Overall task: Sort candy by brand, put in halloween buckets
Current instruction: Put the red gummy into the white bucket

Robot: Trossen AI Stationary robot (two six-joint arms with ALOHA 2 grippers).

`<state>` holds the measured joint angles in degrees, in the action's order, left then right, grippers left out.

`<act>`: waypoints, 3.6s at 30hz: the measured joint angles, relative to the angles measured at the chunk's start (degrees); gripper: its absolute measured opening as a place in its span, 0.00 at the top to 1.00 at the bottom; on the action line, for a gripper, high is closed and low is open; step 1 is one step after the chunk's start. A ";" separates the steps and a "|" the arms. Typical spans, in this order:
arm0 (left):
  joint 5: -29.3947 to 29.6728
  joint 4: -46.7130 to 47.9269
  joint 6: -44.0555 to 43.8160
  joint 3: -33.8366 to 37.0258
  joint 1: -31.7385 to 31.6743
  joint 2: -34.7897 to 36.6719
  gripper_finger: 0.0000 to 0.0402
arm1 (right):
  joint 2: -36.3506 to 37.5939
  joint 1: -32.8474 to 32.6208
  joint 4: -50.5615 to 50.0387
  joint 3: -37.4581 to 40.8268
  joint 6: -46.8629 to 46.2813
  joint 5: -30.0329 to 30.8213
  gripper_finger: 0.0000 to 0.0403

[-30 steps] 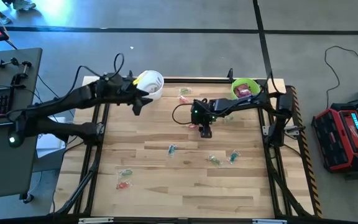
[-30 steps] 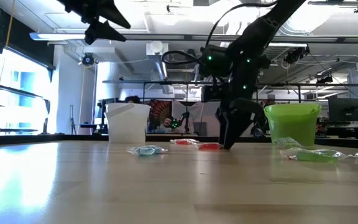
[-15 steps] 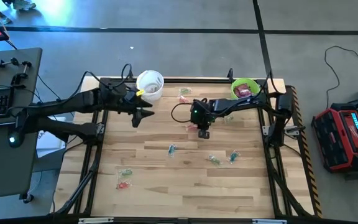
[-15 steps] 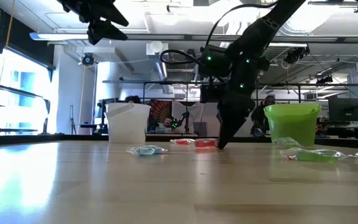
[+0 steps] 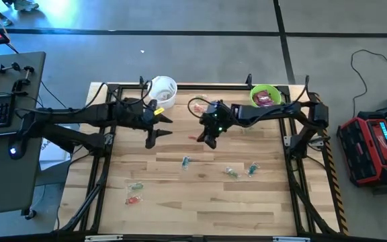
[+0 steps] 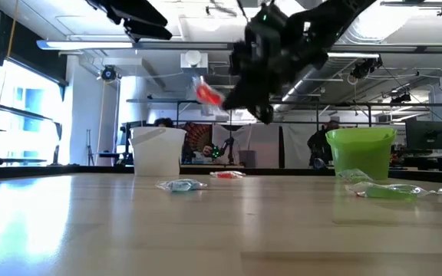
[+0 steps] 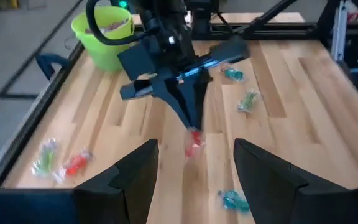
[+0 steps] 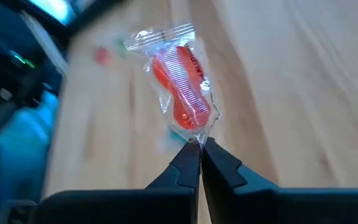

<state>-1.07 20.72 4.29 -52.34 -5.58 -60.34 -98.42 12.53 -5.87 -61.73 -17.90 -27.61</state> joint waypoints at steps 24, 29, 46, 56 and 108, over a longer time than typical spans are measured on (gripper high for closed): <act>-3.33 -1.28 6.43 -0.70 3.56 -5.24 0.56 | 0.53 -5.94 20.99 -0.02 -14.24 -1.22 1.00; -3.69 -1.38 6.45 -0.70 4.20 -5.40 0.71 | 0.53 -5.97 21.62 -0.02 -14.68 -1.41 1.00; -6.69 -0.83 0.33 -0.70 1.46 -5.26 1.00 | 0.55 -5.77 19.97 -0.02 -15.62 2.30 0.75; 0.98 2.19 -3.97 -0.73 -7.13 -1.54 1.00 | 0.55 -5.40 15.03 -0.07 -15.10 5.65 0.54; -1.19 29.84 13.37 -23.71 -37.38 -29.88 0.71 | 0.55 -5.46 14.69 -0.07 -12.97 9.72 0.54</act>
<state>-2.26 50.57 17.67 -76.05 -42.96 -90.23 -97.86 7.07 8.82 -61.80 -30.87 -17.89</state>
